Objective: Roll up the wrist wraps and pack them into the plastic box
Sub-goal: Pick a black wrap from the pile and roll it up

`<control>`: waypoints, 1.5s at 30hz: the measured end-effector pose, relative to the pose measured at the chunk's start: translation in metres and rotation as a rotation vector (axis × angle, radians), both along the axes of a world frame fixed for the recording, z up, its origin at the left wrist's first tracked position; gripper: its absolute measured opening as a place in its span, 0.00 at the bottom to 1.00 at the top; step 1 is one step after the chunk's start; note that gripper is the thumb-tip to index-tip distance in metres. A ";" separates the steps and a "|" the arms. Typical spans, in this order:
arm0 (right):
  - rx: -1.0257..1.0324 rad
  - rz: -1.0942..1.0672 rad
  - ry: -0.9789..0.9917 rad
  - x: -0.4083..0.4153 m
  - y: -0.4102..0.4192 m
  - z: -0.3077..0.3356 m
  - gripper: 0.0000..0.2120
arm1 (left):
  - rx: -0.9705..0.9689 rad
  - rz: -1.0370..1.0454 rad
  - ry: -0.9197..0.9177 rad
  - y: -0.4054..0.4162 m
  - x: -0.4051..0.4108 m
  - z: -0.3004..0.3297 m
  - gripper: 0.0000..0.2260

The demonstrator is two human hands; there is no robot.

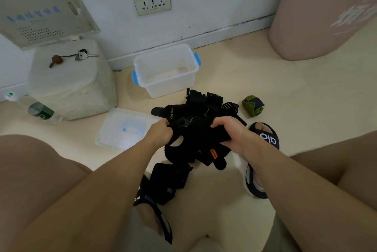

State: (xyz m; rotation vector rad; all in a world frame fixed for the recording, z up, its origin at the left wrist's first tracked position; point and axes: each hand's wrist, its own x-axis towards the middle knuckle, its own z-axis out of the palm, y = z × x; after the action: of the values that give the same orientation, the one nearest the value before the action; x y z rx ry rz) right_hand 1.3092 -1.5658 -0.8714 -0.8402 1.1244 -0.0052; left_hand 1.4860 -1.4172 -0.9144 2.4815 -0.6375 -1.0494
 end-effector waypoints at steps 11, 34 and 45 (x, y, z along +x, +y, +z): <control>-0.107 -0.296 0.086 -0.002 -0.007 0.003 0.17 | -0.091 0.304 0.081 -0.007 0.004 0.011 0.14; -0.452 1.173 0.720 -0.043 -0.001 -0.023 0.38 | -0.218 0.455 0.283 0.010 0.005 0.041 0.09; -0.202 0.351 0.076 0.012 0.008 -0.009 0.32 | -0.217 0.130 0.368 0.009 -0.017 0.060 0.12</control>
State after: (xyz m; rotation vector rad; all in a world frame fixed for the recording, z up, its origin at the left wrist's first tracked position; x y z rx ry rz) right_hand 1.3214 -1.5578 -0.8806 -1.2188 1.0459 0.2093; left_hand 1.4688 -1.4085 -0.8548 2.0435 -0.4432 -1.2687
